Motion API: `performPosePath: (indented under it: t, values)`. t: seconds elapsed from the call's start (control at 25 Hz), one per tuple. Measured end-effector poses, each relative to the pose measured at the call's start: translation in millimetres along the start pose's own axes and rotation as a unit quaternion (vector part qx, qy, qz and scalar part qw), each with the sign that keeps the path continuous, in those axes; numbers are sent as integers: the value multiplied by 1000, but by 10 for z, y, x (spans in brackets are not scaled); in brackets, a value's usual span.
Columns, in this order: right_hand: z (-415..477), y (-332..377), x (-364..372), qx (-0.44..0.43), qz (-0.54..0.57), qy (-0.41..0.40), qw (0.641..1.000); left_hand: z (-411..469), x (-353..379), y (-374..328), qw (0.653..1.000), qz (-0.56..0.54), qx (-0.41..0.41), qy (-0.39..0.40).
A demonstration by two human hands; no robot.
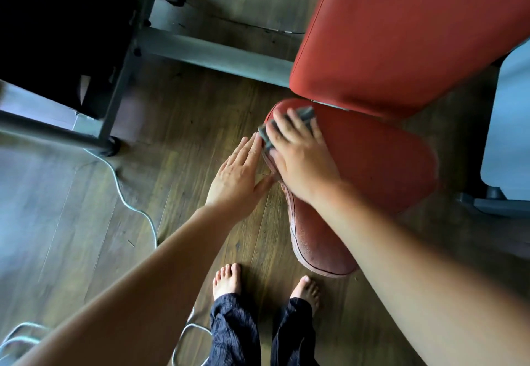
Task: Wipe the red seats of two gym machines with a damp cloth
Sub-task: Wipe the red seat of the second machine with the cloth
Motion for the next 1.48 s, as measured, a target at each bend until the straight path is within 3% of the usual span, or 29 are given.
performPosePath:
  t: [0.12, 0.32, 0.52, 0.76, 0.96, 1.2, 1.4, 1.48]
  values:
    - [-436, 18, 58, -21, 17, 17, 999, -17, 21, 9, 1000, -9, -3, 8]
    - [499, -174, -73, 73, -13, -6, 997, 6, -1, -8, 1000, -11, -1, -4]
    - [-671, 5, 49, 32, 20, 9, 999, -38, -33, -58, 1000, -5, -3, -1]
    - [416, -452, -133, 151, 0, -23, 988, -4, -61, -59, 1000, 19, 4, -6]
    - [-832, -137, 20, 124, 6, -16, 992, -4, -119, -167, 999, 34, 13, -13]
    - [76, -734, -235, 207, -7, -42, 977, -6, -161, -193, 998, 64, 13, -18]
    - [-1121, -341, -100, 154, 22, -15, 988, 0, -185, -351, 996, 86, 25, -20]
    - [-1041, -609, -182, 149, 32, -26, 988, 38, -185, -386, 995, 96, 21, -23]
Point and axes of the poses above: each hand's wrist, its own z-axis towards the middle knuckle, its own x-axis out of the palm, y = z × x, the point moved 10 cm from there along z, towards the middle knuckle, and after that the axes turned 10 degrees about z, right-handed, at the moved point
